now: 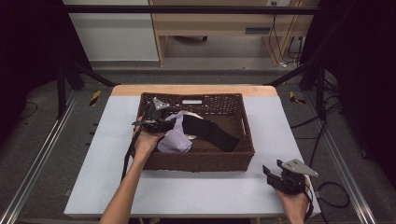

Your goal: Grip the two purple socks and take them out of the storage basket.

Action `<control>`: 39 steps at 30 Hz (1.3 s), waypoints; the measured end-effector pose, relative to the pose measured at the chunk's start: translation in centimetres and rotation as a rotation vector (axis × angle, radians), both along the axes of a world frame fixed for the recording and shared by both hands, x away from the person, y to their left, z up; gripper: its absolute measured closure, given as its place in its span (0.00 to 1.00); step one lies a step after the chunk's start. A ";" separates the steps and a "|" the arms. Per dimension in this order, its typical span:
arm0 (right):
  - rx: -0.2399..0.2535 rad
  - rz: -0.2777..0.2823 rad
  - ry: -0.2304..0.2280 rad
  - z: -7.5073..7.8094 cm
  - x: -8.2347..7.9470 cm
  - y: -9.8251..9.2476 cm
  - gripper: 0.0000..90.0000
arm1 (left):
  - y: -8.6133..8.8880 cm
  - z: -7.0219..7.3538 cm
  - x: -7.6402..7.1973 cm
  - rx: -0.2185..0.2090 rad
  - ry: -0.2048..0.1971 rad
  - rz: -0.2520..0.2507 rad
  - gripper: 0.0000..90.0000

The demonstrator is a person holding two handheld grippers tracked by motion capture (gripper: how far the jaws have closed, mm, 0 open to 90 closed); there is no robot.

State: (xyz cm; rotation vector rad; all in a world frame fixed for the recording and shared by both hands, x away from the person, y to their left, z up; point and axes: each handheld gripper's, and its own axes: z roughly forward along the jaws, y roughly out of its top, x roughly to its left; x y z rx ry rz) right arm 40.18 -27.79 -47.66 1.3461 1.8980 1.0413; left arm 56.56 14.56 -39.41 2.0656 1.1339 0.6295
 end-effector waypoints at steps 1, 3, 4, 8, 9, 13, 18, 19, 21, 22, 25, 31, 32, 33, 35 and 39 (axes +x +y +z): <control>0.000 0.000 0.001 0.0 0.0 0.0 0.43 | 0.0 -0.2 0.0 0.006 0.006 -0.002 0.58; -0.001 0.001 0.002 0.0 0.0 0.0 0.43 | -0.2 -0.4 0.0 0.038 0.013 0.000 0.58; 0.003 0.001 0.006 0.0 0.0 0.0 0.43 | -0.3 -0.5 0.0 0.045 0.024 -0.007 0.58; 0.005 0.002 0.010 -0.1 0.0 0.1 0.43 | -1.0 -1.2 0.1 0.102 0.076 -0.037 0.63; 0.005 0.002 0.009 -0.1 0.1 0.1 0.43 | -1.1 -1.3 0.1 0.111 0.086 -0.038 0.64; 0.005 0.002 0.009 0.0 0.1 0.1 0.43 | -1.2 -1.6 0.3 0.129 0.113 -0.050 0.64; 0.002 0.005 0.011 -0.1 0.1 0.1 0.43 | -1.4 -2.1 0.5 0.138 0.153 -0.065 0.57; 0.002 0.005 0.011 -0.1 0.1 0.1 0.43 | -1.4 -2.1 0.5 0.138 0.158 -0.069 0.57; 0.001 0.006 0.012 -0.1 0.1 0.1 0.42 | -1.5 -2.2 0.5 0.140 0.172 -0.077 0.53; 0.008 0.003 0.018 -0.1 0.1 0.1 0.42 | -1.5 -2.4 0.6 0.150 0.191 -0.078 0.52; 0.008 0.005 0.023 -0.1 0.1 0.2 0.42 | -1.6 -2.6 0.7 0.156 0.226 -0.079 0.54; -0.002 0.010 0.019 -0.1 0.2 0.1 0.42 | -1.6 -2.8 1.1 0.142 0.327 -0.072 0.67; -0.003 0.010 0.021 -0.1 0.2 0.1 0.42 | -1.5 -2.9 1.2 0.141 0.344 -0.066 0.71; -0.004 0.011 0.023 -0.1 0.2 0.2 0.42 | -1.5 -2.9 1.2 0.132 0.353 -0.059 0.76; -0.004 0.012 0.023 -0.1 0.2 0.2 0.42 | -1.4 -2.8 1.3 0.129 0.365 -0.056 0.85; 0.006 0.005 0.027 -0.1 0.1 0.2 0.42 | -1.1 -2.4 1.2 0.085 0.344 -0.048 0.97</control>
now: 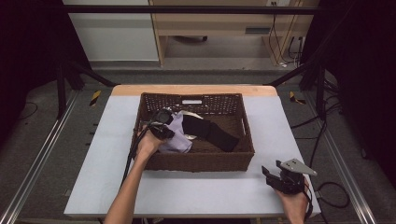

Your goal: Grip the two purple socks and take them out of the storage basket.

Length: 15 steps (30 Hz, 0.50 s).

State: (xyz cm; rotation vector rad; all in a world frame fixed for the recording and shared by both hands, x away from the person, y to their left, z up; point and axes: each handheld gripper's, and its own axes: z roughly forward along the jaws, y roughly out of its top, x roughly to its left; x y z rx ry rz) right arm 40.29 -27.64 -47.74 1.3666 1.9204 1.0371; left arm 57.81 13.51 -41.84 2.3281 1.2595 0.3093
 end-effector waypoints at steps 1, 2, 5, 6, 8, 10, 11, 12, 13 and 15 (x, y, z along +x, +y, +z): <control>-0.002 0.001 -0.001 0.0 0.0 -0.1 0.42 | 0.1 0.1 0.0 -0.012 -0.006 0.000 0.98; -0.002 0.001 -0.001 0.0 0.0 -0.1 0.42 | 0.2 0.2 -0.1 -0.025 -0.012 0.003 0.98; -0.006 0.001 -0.003 0.0 0.0 -0.1 0.43 | 0.4 0.5 -0.2 -0.049 -0.039 0.016 0.98; -0.004 0.002 -0.001 0.0 0.0 -0.1 0.43 | 0.4 0.6 -0.3 -0.055 -0.052 0.015 0.98; -0.003 0.001 -0.001 0.0 0.0 -0.1 0.43 | 0.4 0.7 -0.5 -0.059 -0.075 0.018 0.98; -0.004 0.000 -0.002 0.0 0.0 -0.1 0.43 | 0.5 0.9 -0.6 -0.072 -0.102 0.024 0.99; -0.004 0.000 -0.002 0.0 0.0 -0.1 0.43 | 0.6 1.1 -0.7 -0.084 -0.117 0.026 0.99; -0.004 0.000 -0.002 0.0 0.0 -0.1 0.43 | 0.7 1.2 -0.7 -0.089 -0.125 0.022 0.99; -0.013 0.001 -0.008 0.0 0.0 -0.1 0.43 | 0.8 1.4 -0.8 -0.111 -0.143 0.019 0.98; -0.012 0.000 -0.009 0.0 0.0 -0.2 0.43 | 1.3 1.9 -1.1 -0.164 -0.191 0.020 0.98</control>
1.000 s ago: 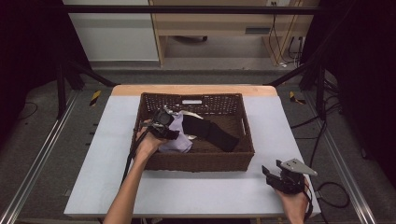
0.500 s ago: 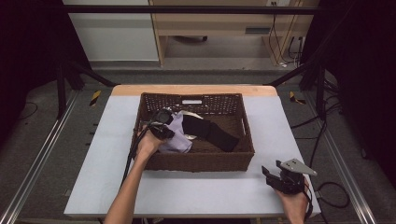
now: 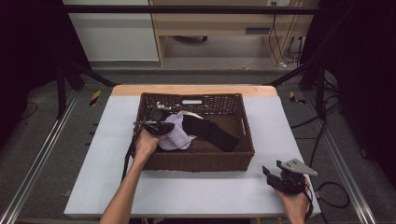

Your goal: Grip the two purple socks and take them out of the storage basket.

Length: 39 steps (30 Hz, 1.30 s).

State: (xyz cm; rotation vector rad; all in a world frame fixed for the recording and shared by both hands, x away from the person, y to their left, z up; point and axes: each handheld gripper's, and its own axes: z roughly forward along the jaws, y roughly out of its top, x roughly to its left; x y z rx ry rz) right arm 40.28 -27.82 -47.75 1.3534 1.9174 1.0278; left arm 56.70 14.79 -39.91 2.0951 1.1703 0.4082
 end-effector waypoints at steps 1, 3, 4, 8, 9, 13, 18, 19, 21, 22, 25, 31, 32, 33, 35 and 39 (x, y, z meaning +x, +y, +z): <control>0.000 0.000 0.000 0.0 0.0 0.0 0.43 | 0.0 0.0 0.0 0.000 0.000 0.000 0.98; 0.002 -0.005 0.003 0.0 0.0 0.0 0.43 | 0.6 0.7 -0.3 -0.072 -0.044 0.015 0.98; 0.002 -0.005 0.003 0.0 0.0 0.0 0.43 | 0.6 0.7 -0.3 -0.072 -0.044 0.015 0.98; 0.003 -0.006 0.008 -0.1 0.1 0.0 0.43 | 1.0 1.8 -0.7 -0.122 -0.113 0.004 0.98; 0.007 -0.005 0.011 -0.1 0.1 0.0 0.43 | 1.0 2.0 -0.9 -0.128 -0.131 0.002 0.98; 0.001 -0.004 0.007 -0.1 0.1 0.0 0.43 | 1.3 3.6 -1.6 -0.174 -0.181 0.009 0.98; 0.002 -0.004 0.004 0.0 0.1 0.0 0.43 | 1.3 6.2 -3.2 -0.191 -0.267 -0.009 0.98; 0.001 -0.005 0.005 0.0 0.1 0.0 0.43 | 1.3 6.9 -3.8 -0.193 -0.293 -0.015 0.98; 0.001 -0.006 0.005 0.0 0.1 0.0 0.43 | 1.4 7.9 -4.8 -0.207 -0.325 -0.029 0.98; 0.002 -0.005 0.004 0.0 0.1 0.0 0.43 | 1.4 8.2 -5.1 -0.209 -0.336 -0.034 0.98; 0.002 -0.006 0.004 0.0 0.1 0.0 0.43 | 1.6 9.2 -6.6 -0.224 -0.359 -0.056 0.98; 0.002 -0.007 0.002 0.0 0.1 0.0 0.43 | 1.7 10.7 -9.4 -0.255 -0.403 -0.111 0.98; 0.001 -0.007 0.002 0.0 0.1 0.0 0.43 | 1.7 11.3 -10.4 -0.265 -0.423 -0.133 0.98; 0.001 -0.008 0.002 0.0 0.1 0.0 0.43 | 1.7 11.7 -10.9 -0.269 -0.432 -0.142 0.98; 0.002 -0.007 0.003 0.0 0.1 0.1 0.43 | 1.7 12.0 -11.5 -0.272 -0.438 -0.153 0.98; 0.005 -0.008 0.002 0.1 0.0 0.1 0.43 | 1.5 13.1 -14.2 -0.269 -0.468 -0.214 0.98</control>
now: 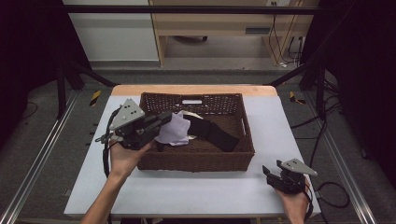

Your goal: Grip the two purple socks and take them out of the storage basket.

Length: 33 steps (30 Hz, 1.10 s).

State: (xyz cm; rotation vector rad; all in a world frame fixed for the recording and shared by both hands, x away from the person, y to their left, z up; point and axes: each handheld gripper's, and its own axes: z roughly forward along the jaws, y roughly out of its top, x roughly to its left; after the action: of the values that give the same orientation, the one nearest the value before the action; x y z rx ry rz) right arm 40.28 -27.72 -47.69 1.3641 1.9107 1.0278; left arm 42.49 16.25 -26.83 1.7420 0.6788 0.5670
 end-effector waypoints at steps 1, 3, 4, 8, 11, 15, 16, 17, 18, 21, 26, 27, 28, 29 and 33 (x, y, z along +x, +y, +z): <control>0.000 0.000 0.000 0.0 0.0 0.0 0.43 | 0.0 0.0 0.0 0.000 0.000 0.000 0.98; 0.000 -0.001 0.001 0.0 0.0 0.0 0.43 | -0.1 0.2 -1.0 0.002 -0.008 -0.024 0.98; 0.000 -0.001 0.001 0.0 0.0 0.0 0.43 | -0.1 0.2 -1.5 0.003 -0.010 -0.032 0.98; 0.001 0.000 0.000 0.0 0.0 0.1 0.43 | 0.0 -0.1 -3.4 -0.001 -0.018 -0.068 0.98; 0.001 -0.001 0.001 0.0 0.0 0.1 0.43 | 0.0 -0.7 -4.3 -0.002 -0.017 -0.085 0.98; 0.003 -0.002 0.003 0.0 0.0 0.1 0.43 | -0.3 -1.9 -5.3 0.025 0.000 -0.110 0.98; 0.003 -0.002 0.003 0.0 0.0 0.1 0.43 | -0.3 -1.9 -5.3 0.025 0.000 -0.110 0.98; 0.002 -0.002 0.002 0.0 0.0 0.1 0.43 | -0.4 -2.3 -5.5 0.034 0.008 -0.118 0.98; -0.005 -0.001 0.000 0.0 0.0 0.1 0.43 | -0.5 -2.8 -5.7 0.038 0.018 -0.126 0.98; -0.008 0.000 -0.003 0.0 0.0 0.0 0.43 | -0.8 -4.2 -6.0 0.057 0.052 -0.146 0.98; -0.006 -0.002 0.005 0.0 -0.1 0.1 0.43 | -1.2 -6.7 -6.3 0.089 0.107 -0.164 0.98; -0.006 -0.002 0.005 0.0 -0.1 0.1 0.43 | -1.4 -7.4 -6.3 0.103 0.123 -0.164 0.98; -0.006 -0.001 0.004 0.0 -0.1 0.1 0.43 | -1.4 -7.8 -6.3 0.106 0.136 -0.165 0.98; -0.007 -0.001 0.004 0.0 -0.1 0.1 0.43 | -1.5 -8.4 -6.2 0.116 0.150 -0.170 0.98; -0.011 -0.001 0.007 -0.1 0.0 0.1 0.43 | -1.9 -11.8 -5.6 0.155 0.241 -0.169 0.98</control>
State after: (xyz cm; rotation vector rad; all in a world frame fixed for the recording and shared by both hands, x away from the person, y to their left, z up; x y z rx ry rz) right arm 40.26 -27.60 -47.79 1.3637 1.9182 1.0117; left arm 36.88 14.36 -38.66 2.0123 0.6598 0.3020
